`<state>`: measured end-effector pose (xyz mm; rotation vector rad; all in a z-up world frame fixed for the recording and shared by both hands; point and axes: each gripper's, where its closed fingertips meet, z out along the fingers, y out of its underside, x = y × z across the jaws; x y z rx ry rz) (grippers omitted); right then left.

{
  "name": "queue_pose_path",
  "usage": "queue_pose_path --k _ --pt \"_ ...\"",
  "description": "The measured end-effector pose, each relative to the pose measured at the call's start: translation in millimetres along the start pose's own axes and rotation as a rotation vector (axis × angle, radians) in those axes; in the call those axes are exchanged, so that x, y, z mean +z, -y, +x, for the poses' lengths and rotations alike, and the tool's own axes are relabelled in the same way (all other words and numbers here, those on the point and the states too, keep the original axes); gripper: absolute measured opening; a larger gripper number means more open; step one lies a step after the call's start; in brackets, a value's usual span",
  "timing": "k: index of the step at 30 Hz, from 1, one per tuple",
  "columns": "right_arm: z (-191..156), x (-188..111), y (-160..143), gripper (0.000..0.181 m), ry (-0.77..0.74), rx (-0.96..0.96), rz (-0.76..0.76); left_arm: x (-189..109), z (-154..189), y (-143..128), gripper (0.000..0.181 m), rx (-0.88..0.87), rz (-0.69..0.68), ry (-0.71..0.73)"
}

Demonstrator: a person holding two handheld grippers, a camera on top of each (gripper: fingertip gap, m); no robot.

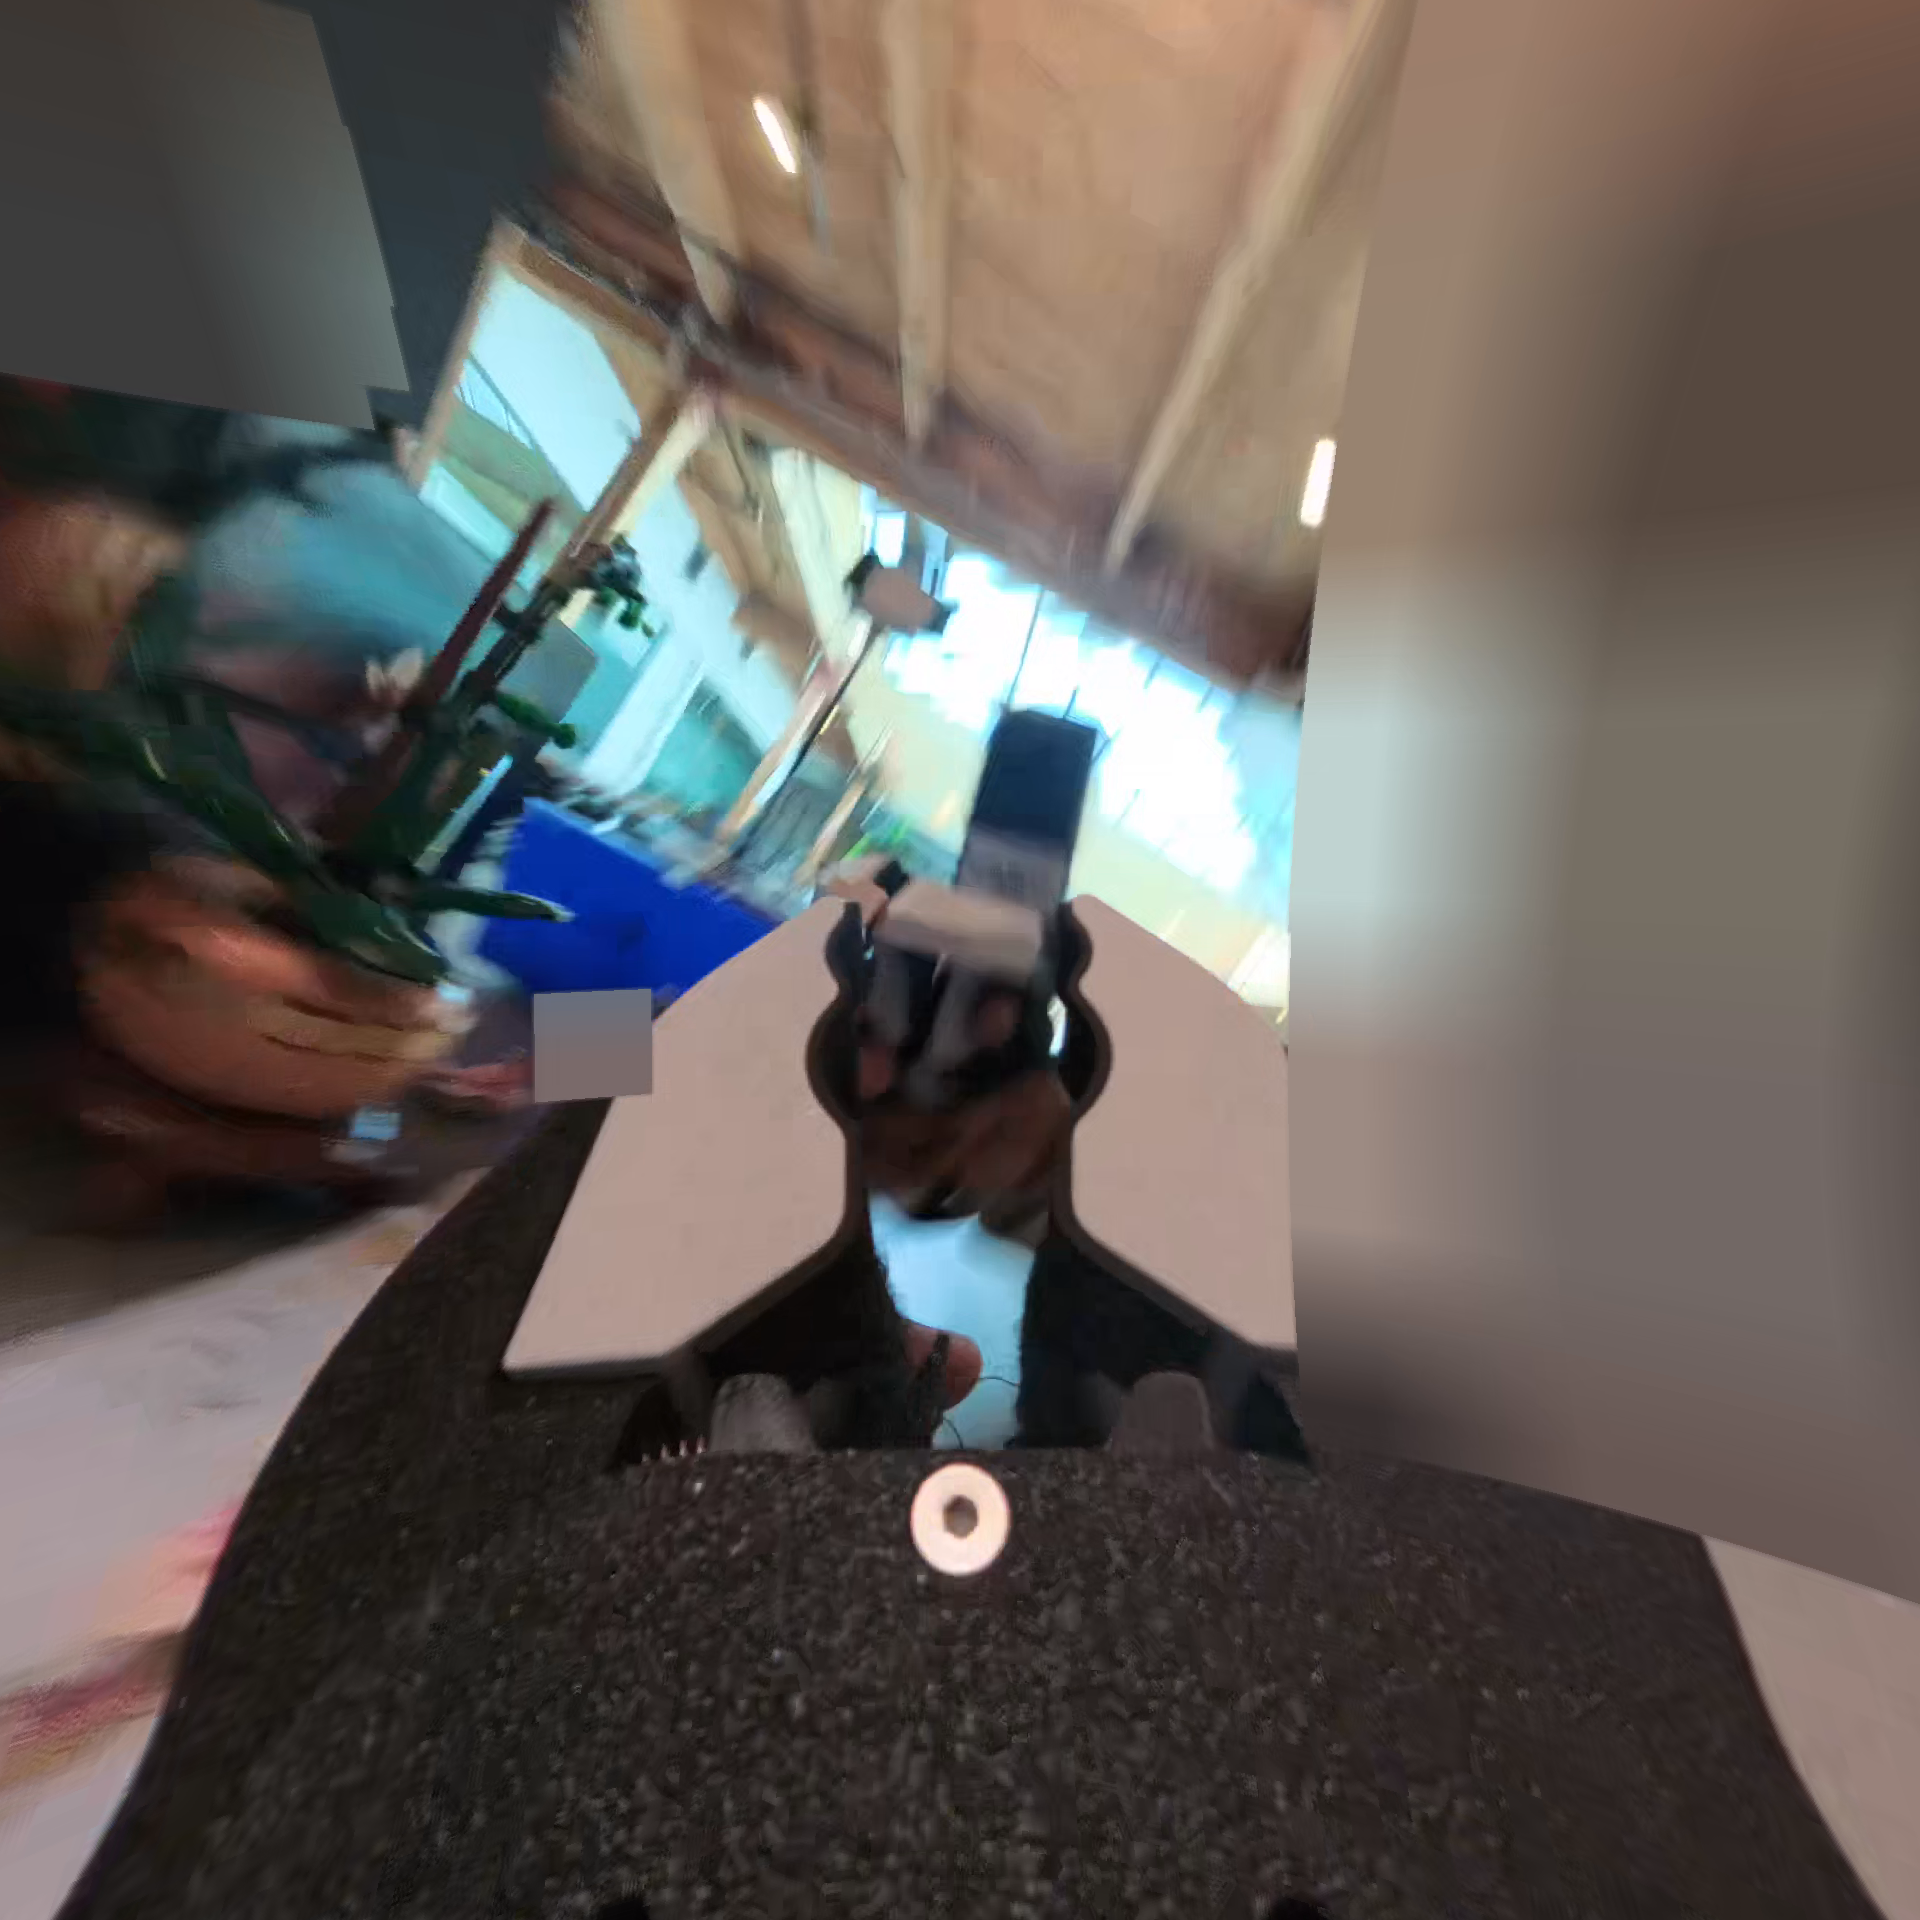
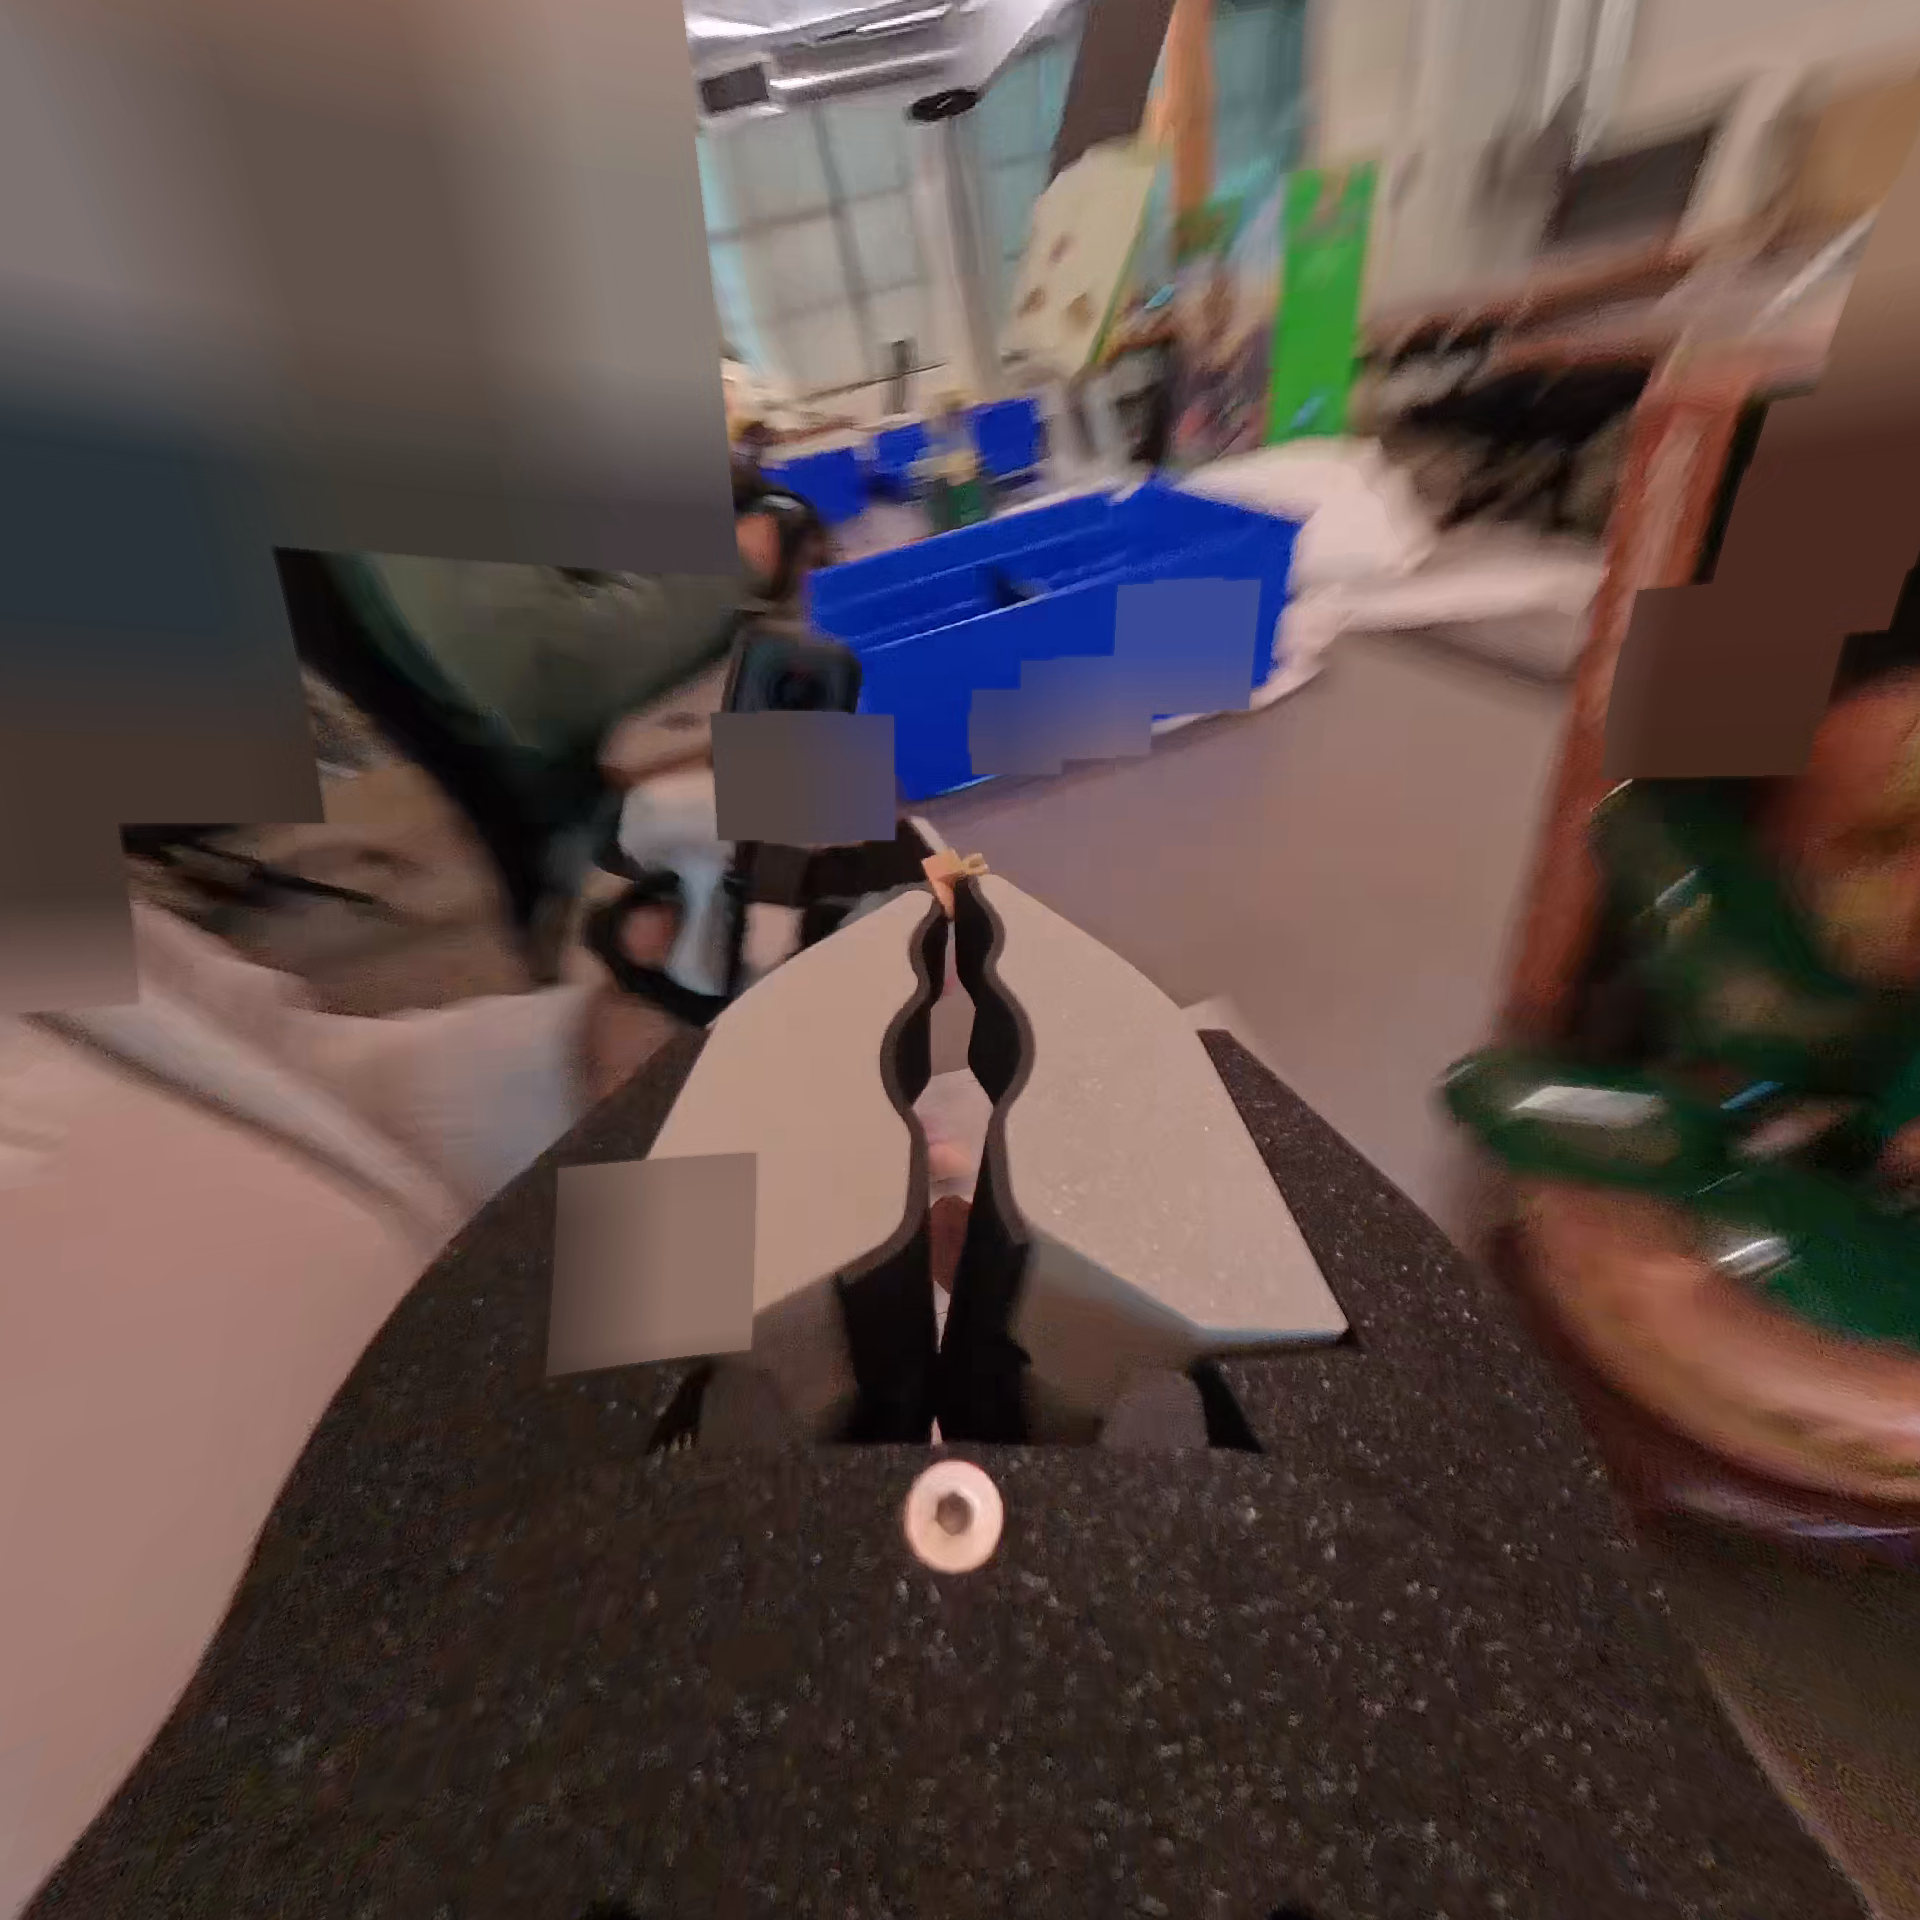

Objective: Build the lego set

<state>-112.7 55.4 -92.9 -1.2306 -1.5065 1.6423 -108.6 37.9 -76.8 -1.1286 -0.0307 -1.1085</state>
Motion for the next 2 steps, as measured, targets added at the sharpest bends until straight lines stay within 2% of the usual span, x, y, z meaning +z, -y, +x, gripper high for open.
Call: queue_pose_path --k 2 --pt "-5.7 -10.4 -3.7 0.001 0.209 0.415 -0.044 -8.6 -3.1 -19.6 0.040 0.534 -0.303 0.097"
